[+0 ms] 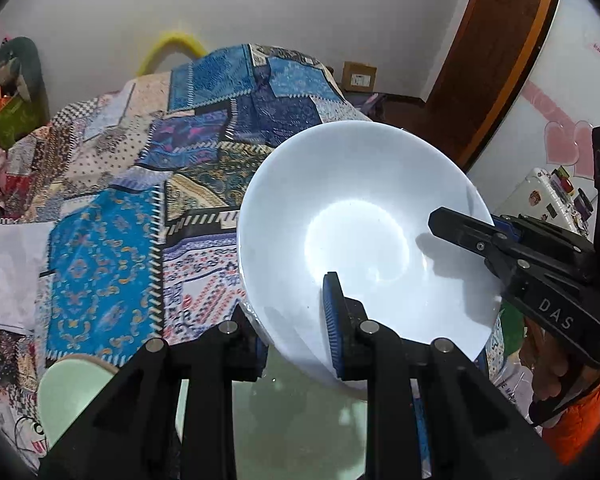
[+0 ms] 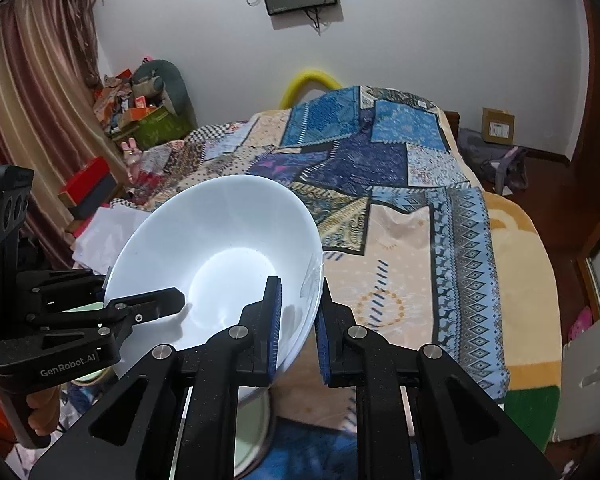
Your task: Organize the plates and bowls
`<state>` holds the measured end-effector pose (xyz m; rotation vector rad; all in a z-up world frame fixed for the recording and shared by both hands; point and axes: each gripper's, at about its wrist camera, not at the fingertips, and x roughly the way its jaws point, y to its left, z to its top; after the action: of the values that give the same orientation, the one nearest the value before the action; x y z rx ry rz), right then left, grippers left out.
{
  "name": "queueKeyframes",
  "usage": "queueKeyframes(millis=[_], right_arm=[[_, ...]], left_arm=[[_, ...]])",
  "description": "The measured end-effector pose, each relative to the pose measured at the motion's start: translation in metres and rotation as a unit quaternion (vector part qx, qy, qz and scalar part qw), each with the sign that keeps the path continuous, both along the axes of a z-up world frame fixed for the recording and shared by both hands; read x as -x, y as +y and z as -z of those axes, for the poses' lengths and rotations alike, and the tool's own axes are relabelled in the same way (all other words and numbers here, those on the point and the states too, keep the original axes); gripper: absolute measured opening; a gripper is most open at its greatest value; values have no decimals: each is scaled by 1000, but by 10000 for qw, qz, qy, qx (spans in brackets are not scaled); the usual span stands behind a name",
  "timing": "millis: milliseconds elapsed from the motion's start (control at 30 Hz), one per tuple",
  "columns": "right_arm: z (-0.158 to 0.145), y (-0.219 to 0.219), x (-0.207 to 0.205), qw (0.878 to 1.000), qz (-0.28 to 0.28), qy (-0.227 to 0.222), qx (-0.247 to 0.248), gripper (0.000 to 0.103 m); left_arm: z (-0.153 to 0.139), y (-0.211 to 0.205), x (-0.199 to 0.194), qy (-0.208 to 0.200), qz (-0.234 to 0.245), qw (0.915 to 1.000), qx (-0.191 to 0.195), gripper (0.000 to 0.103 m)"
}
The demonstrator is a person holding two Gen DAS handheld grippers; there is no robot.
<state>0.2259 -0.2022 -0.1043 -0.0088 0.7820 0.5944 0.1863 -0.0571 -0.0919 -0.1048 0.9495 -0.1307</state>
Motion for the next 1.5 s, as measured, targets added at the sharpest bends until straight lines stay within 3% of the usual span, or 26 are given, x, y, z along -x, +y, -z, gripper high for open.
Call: queueKeyframes(millis=[767, 1200, 1500], right_arm=[[-15, 101, 69, 9972, -705, -206, 111, 14], [8, 162, 78, 9930, -1179, 73, 91, 14], [31, 189, 74, 9901, -1339, 416, 28, 14]], left_arm=[[-23, 102, 99, -287, -717, 9970, -49, 24], [5, 170, 127, -46, -1216, 9926, -18, 24], [37, 194, 133, 257, -1365, 9903, 36, 24]])
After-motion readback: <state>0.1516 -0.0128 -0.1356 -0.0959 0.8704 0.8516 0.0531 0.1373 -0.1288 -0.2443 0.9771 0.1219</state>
